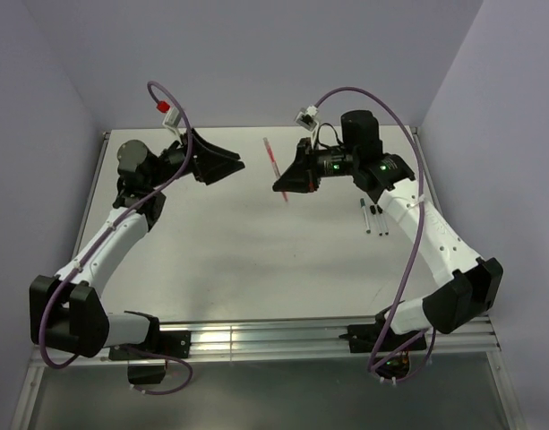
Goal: Insert the pens into the pen caps
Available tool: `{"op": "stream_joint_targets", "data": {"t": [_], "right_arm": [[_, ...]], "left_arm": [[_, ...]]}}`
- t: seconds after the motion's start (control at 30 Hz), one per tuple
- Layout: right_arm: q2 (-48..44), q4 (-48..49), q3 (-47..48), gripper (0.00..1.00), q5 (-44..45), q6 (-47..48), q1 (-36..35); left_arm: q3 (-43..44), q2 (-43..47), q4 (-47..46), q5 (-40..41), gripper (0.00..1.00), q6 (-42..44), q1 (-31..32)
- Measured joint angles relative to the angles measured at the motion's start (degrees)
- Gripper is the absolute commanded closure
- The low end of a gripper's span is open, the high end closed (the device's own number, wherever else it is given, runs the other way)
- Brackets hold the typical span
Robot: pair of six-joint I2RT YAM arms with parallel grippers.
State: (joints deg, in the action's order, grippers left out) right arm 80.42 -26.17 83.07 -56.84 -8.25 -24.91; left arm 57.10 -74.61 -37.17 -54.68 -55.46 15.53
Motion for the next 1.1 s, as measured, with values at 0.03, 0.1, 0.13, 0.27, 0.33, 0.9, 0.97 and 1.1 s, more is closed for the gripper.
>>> {"op": "stream_joint_targets", "data": {"t": [0.03, 0.1, 0.13, 0.27, 0.33, 0.9, 0.97, 1.1], "right_arm": [[-0.5, 0.0, -0.5, 1.0, 0.3, -0.1, 0.5], [-1.4, 0.0, -1.7, 1.0, 1.1, -0.1, 1.8], [-1.8, -0.2, -2.4, 1.0, 1.9, 0.3, 3.0], [-0.8, -4.1, -4.7, 1.0, 9.6, 4.5, 9.2], [1.0, -6.1, -6.1, 1.0, 15.3, 7.3, 12.5], [20.5, -16.1, -11.8, 1.0, 43.1, 14.5, 20.7], [22.8, -16.3, -12.0, 1.0, 44.6, 13.9, 20.8], [25.8, -16.5, -12.0, 1.0, 47.1, 12.3, 21.2]], "left_arm": [[0.6, -0.1, 3.3, 0.2, 0.09, 2.8, -0.9], [2.8, -0.5, 11.7, 1.6, 0.01, 9.8, -2.4], [3.7, -0.5, 14.7, 2.2, 0.0, 12.1, -2.7], [11.1, -1.6, 31.5, 6.3, 0.01, 25.2, -3.1], [13.6, -1.6, 37.4, 8.7, 0.0, 29.9, -3.1], [16.5, -2.4, 51.7, 20.0, 0.0, 33.3, -3.1], [16.3, -2.5, 52.0, 20.0, 0.0, 33.6, -3.1], [16.2, -2.5, 52.7, 20.1, 0.01, 34.8, -3.1]]}}
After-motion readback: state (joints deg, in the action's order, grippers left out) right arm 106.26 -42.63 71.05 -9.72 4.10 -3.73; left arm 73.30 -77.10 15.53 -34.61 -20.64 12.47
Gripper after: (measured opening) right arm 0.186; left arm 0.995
